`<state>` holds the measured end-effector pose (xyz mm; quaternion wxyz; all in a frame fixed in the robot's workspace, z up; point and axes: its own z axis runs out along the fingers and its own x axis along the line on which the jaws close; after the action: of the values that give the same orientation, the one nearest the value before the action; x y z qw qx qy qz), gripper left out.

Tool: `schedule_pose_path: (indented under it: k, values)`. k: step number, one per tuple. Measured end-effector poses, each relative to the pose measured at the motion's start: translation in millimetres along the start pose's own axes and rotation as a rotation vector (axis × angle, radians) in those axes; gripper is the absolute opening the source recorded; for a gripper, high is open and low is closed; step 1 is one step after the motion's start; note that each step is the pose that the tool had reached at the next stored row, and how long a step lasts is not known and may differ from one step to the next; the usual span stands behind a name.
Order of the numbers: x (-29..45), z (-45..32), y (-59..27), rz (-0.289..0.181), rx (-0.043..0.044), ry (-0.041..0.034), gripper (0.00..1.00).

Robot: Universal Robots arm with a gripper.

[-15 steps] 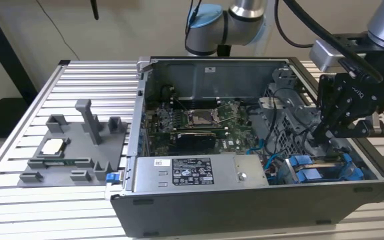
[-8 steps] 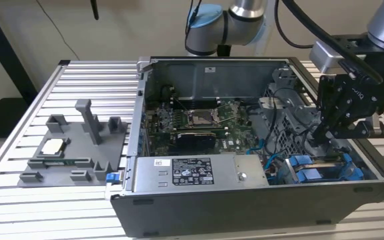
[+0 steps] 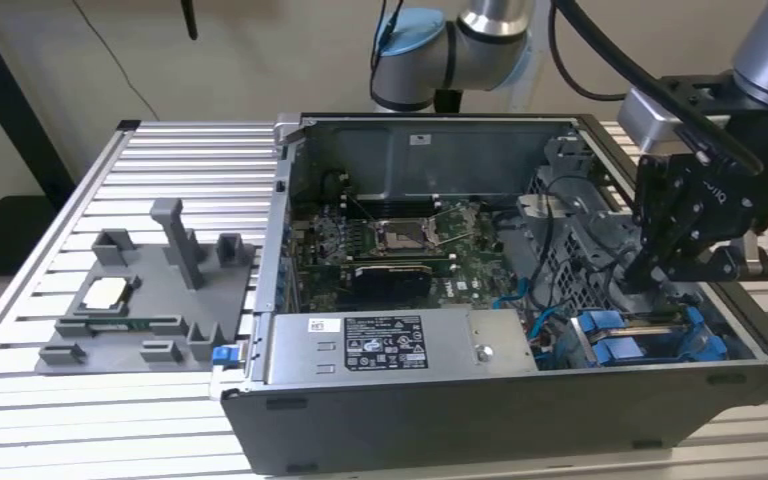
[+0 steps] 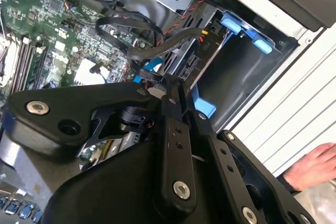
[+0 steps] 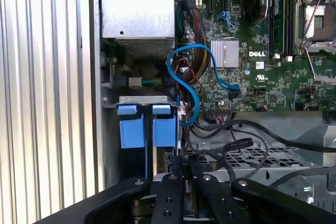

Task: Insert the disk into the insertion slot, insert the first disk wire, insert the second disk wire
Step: 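Insert the second disk wire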

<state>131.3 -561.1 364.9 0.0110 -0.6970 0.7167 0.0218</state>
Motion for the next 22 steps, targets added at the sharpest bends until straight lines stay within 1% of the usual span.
schedule_pose_path:
  k: [2,7,9,12,19,22]
  values:
    - [1.4,1.2,-0.1,0.0,0.0018,0.0018,0.16]
    - [7.1,4.8,-0.8,0.0,0.0062,0.0035,0.16]
    - [8.5,6.6,-1.2,0.0,0.0105,0.0037,0.16]
    - [8.9,8.7,-1.6,-0.002,0.0221,0.004,0.16]
    - [9.2,14.3,-2.4,-0.007,0.0564,0.0029,0.16]
    - [9.3,17.0,-2.4,-0.008,0.0646,0.0033,0.16]
